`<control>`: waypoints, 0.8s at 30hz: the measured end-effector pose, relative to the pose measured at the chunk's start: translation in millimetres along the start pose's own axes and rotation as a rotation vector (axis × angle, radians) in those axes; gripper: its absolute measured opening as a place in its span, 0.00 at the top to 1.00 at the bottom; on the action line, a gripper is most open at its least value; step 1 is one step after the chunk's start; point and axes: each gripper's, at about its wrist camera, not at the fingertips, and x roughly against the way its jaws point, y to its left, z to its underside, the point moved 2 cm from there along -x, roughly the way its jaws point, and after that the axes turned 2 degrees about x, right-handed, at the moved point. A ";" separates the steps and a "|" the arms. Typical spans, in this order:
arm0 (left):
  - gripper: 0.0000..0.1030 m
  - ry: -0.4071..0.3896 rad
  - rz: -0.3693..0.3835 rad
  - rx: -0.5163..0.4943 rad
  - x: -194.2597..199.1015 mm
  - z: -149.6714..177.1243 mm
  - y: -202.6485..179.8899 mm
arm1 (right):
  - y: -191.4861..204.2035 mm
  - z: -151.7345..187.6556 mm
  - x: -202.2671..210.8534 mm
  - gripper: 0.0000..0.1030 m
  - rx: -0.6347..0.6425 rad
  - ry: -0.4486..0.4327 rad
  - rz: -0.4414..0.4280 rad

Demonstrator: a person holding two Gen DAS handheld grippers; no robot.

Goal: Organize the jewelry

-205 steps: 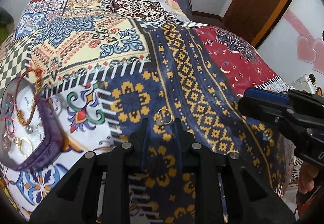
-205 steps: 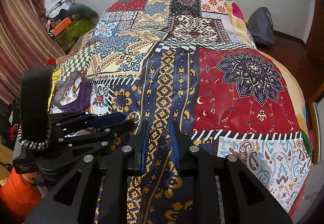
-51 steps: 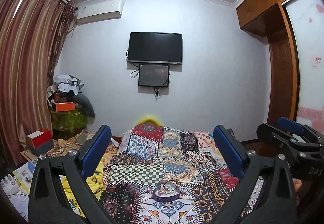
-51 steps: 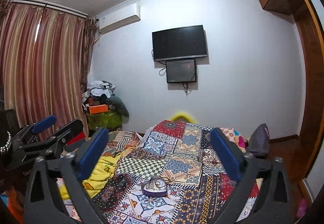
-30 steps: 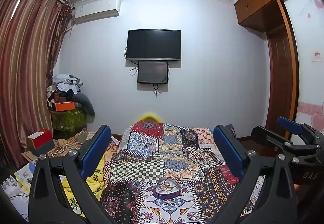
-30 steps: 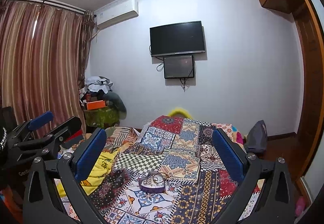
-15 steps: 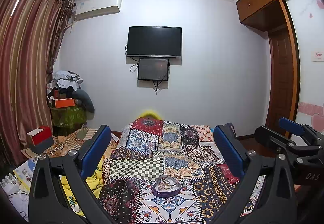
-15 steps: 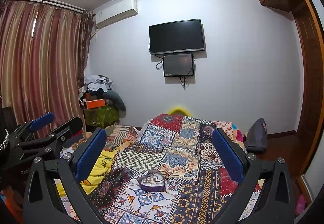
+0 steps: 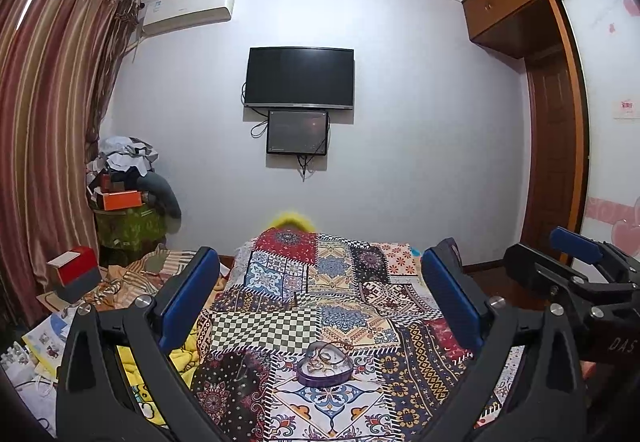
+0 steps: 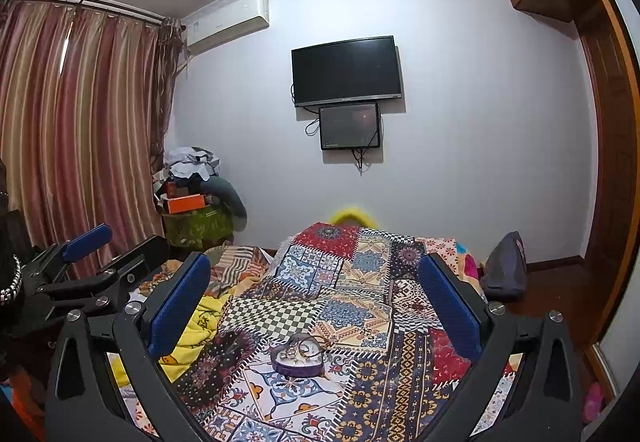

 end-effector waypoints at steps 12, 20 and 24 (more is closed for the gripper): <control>0.01 0.011 0.008 0.000 -1.2 2.2 0.1 | 0.5 1.9 -1.1 0.00 0.007 0.009 0.004; 0.01 0.017 0.013 0.007 -3.6 3.4 0.9 | 0.0 2.5 -3.6 0.00 0.003 0.020 0.006; 0.01 0.019 0.010 0.002 -5.2 4.0 2.2 | 0.3 2.9 -6.2 0.00 -0.001 0.026 -0.001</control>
